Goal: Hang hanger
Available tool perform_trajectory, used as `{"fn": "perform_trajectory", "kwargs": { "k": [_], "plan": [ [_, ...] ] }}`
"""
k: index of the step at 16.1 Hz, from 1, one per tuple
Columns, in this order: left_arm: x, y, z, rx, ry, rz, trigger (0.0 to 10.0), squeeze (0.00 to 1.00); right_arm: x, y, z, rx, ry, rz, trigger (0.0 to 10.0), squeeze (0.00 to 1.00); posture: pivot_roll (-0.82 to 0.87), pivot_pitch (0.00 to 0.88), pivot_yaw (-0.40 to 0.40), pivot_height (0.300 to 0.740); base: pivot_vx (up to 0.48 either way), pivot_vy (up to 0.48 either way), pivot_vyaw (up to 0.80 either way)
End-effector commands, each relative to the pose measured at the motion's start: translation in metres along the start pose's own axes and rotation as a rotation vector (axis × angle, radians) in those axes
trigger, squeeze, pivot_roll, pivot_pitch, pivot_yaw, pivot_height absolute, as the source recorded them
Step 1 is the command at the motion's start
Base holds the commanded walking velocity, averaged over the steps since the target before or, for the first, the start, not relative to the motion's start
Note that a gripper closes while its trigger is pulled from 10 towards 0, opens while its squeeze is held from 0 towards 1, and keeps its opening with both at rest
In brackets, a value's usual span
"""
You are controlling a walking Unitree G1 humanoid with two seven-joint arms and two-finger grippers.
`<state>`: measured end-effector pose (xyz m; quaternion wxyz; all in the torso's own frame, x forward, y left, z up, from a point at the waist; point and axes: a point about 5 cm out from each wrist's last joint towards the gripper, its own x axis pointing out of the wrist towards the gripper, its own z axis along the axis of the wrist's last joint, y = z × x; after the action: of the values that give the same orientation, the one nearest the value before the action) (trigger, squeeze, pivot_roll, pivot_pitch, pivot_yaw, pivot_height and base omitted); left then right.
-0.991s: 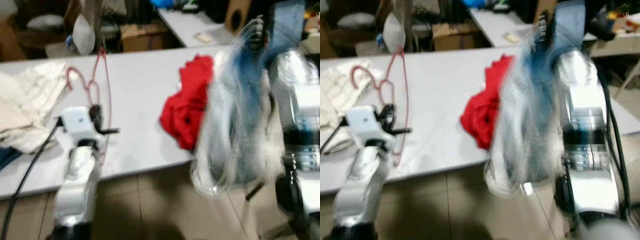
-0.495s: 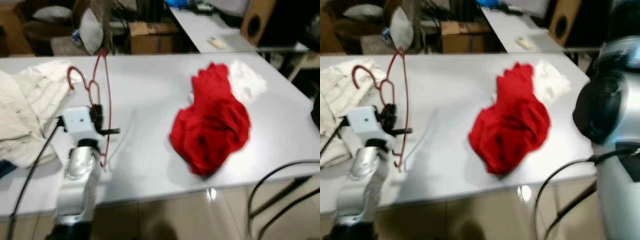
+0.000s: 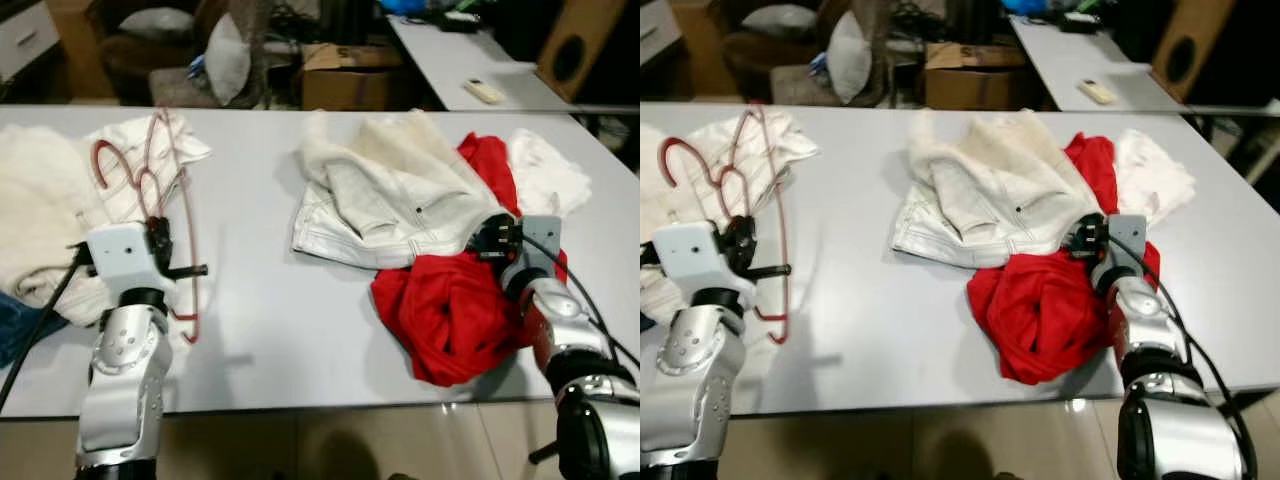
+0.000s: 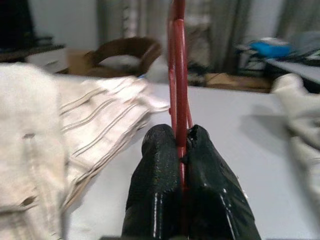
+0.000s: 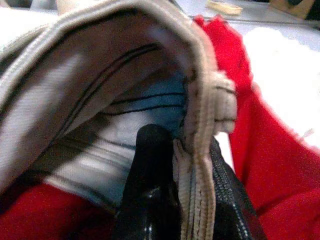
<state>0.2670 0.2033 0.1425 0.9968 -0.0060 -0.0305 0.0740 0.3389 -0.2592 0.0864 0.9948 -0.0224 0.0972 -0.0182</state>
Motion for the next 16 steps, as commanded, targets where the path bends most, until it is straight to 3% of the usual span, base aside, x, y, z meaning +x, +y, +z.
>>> {"fn": "perform_trajectory", "kwargs": {
  "k": [1,3,4,7,9,10,13,16],
  "plan": [
    [-0.002,-0.003,-0.007,0.021,0.045,-0.038,10.0,0.00,-0.004,-0.010,-0.005,0.026,0.024,-0.052,10.0,0.00,-0.09,0.000,0.003,0.740,0.000,0.000,0.00],
    [0.000,-0.012,-0.006,0.030,0.045,-0.099,10.0,0.00,-0.005,-0.016,-0.008,0.019,0.057,-0.074,10.0,0.00,-0.09,0.000,0.011,0.740,0.000,0.000,0.00],
    [-0.001,-0.023,-0.007,0.040,0.052,-0.163,10.0,0.00,-0.005,-0.020,-0.001,0.013,0.030,-0.077,10.0,1.00,-0.10,0.000,0.017,0.740,0.000,0.000,0.00],
    [0.002,-0.030,-0.007,0.049,0.050,-0.199,10.0,0.00,0.003,-0.022,0.028,0.012,-0.067,-0.038,10.0,1.00,-0.11,0.000,0.031,0.740,0.000,0.000,0.00],
    [0.004,-0.032,-0.006,0.056,0.044,-0.205,10.0,0.00,0.008,-0.017,0.048,-0.018,-0.100,0.068,10.0,1.00,-0.11,0.000,0.032,0.740,0.000,0.000,0.00],
    [0.005,-0.032,-0.005,0.058,0.041,-0.206,10.0,0.00,0.011,-0.014,0.063,-0.092,-0.113,0.139,10.0,1.00,-0.11,0.000,0.028,0.740,0.000,0.000,0.00],
    [0.005,-0.033,-0.004,0.058,0.036,-0.209,10.0,0.00,0.012,-0.013,0.073,-0.189,-0.033,0.252,10.0,1.00,-0.10,0.000,0.020,0.740,0.000,0.000,0.00],
    [0.002,-0.033,-0.006,0.067,0.045,-0.234,10.0,0.00,-0.001,-0.026,0.080,-0.288,0.105,0.407,10.0,1.00,-0.10,0.000,0.019,0.740,0.000,0.000,0.00]
  ]
}}
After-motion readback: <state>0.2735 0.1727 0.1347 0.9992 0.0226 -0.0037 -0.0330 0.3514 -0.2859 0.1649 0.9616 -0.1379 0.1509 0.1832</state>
